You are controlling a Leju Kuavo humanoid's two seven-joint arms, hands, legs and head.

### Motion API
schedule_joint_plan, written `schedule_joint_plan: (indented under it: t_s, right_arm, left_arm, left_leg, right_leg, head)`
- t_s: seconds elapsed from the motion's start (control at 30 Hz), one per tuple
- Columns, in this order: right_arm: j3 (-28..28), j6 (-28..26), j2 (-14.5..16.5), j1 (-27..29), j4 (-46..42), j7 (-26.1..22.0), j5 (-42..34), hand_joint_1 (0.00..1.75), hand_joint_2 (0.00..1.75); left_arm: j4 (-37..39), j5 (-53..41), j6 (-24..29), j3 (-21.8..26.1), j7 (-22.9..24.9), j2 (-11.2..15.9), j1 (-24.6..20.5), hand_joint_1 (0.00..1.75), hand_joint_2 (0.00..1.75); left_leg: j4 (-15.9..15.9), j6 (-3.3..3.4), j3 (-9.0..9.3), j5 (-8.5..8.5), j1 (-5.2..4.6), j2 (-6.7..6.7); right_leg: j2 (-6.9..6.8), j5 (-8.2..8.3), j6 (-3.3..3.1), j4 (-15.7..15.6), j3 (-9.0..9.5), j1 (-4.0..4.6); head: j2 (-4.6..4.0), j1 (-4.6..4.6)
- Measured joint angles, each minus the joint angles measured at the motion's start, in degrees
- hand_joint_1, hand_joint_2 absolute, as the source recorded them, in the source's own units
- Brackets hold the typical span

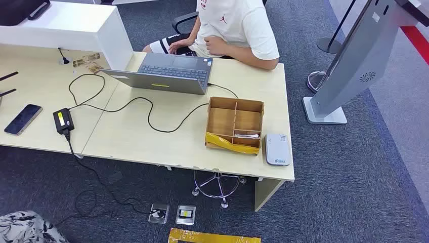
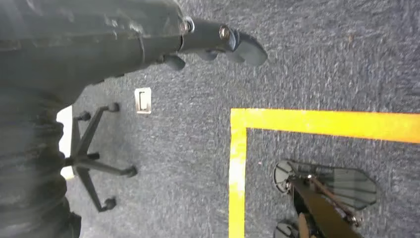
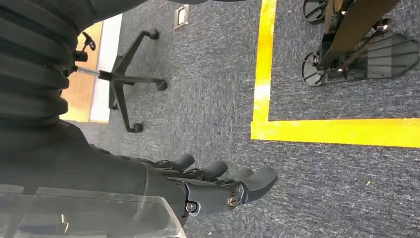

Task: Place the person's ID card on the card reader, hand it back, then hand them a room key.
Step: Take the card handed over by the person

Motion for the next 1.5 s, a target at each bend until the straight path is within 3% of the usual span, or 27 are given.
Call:
schedule_joint_plan:
  t_s: [0.33, 0.47, 0.5, 0.63, 0.77, 0.9, 1.3, 1.5]
  right_arm:
    - [0.23, -0.82, 0.0, -10.58, -0.51, -1.69, -2.15, 0.0, 1.75]
    - [0.36, -1.39, -0.01, -15.21, -0.6, -2.05, -3.08, 0.0, 0.0]
    - [0.41, -1.57, -0.02, -16.41, -0.6, -2.15, -3.37, 0.0, 0.0]
    - [1.31, -2.5, -0.16, -22.5, -0.6, -2.7, -4.56, 0.0, 1.75]
    - [2.21, -3.46, -0.67, -26.83, -0.6, -2.76, -5.23, 0.0, 1.75]
    - [3.23, -4.94, -3.14, -28.75, -0.52, -1.06, -5.2, 0.0, 1.75]
    - [3.64, -6.88, -13.63, -19.65, 3.32, 1.67, -7.75, 0.0, 1.75]
    - [3.63, -8.61, -15.62, -16.52, 5.0, 2.33, -8.83, 0.0, 1.75]
  left_arm:
    - [-0.63, 6.27, 0.7, -1.43, -2.88, -0.97, -10.06, 0.0, 1.75]
    - [-0.69, 9.2, 1.21, -2.62, -4.42, -1.46, -14.38, 0.0, 0.0]
    - [-0.69, 10.06, 1.37, -2.94, -4.84, -1.58, -15.53, 0.0, 0.0]
    - [-0.69, 13.57, 2.28, -4.72, -6.88, -2.08, -21.42, 0.0, 0.0]
    - [-0.67, 16.17, 4.25, -6.31, -8.64, -2.27, -25.66, 0.0, 0.0]
    - [-0.35, 19.11, 8.26, -7.08, -9.07, -1.09, -27.18, 0.0, 0.0]
    - [4.76, 27.25, 11.87, -7.44, -8.51, 5.57, -16.8, 0.0, 0.0]
    - [6.7, 27.96, 13.33, -7.86, -6.03, 7.35, -14.69, 0.0, 0.0]
  left_leg:
    - [0.01, 0.02, 0.22, 0.25, 0.0, 0.02]
    - [0.03, 0.02, 0.23, 0.3, 0.0, 0.02]
    - [0.03, 0.02, 0.21, 0.31, 0.0, 0.01]
    - [0.04, -0.01, 0.19, 0.42, 0.0, 0.01]
    - [0.05, -0.02, 0.18, 0.45, 0.0, 0.01]
    - [0.05, -0.03, 0.13, 0.42, -0.01, 0.01]
    - [0.04, 0.03, -0.1, 0.06, -0.01, -0.01]
    - [0.03, 0.03, -0.07, 0.04, -0.01, 0.03]
  right_leg:
    - [0.01, 0.26, 0.06, 0.01, 0.21, -0.01]
    - [0.01, 0.3, 0.06, 0.01, 0.23, -0.01]
    - [0.01, 0.32, 0.06, 0.01, 0.21, -0.01]
    - [0.02, 0.42, 0.04, 0.02, 0.17, -0.01]
    - [0.01, 0.44, 0.05, 0.02, 0.18, -0.01]
    - [0.02, 0.41, 0.04, 0.02, 0.14, -0.01]
    - [-0.05, 0.07, 0.01, 0.0, -0.08, -0.01]
    - [-0.02, 0.07, 0.01, 0.0, -0.07, -0.01]
  head:
    - [0.0, 0.03]
    - [0.0, 0.03]
    - [0.0, 0.02]
    - [0.0, 0.03]
    - [-0.01, 0.02]
    - [-0.01, 0.03]
    - [0.0, 0.03]
    - [0.0, 0.01]
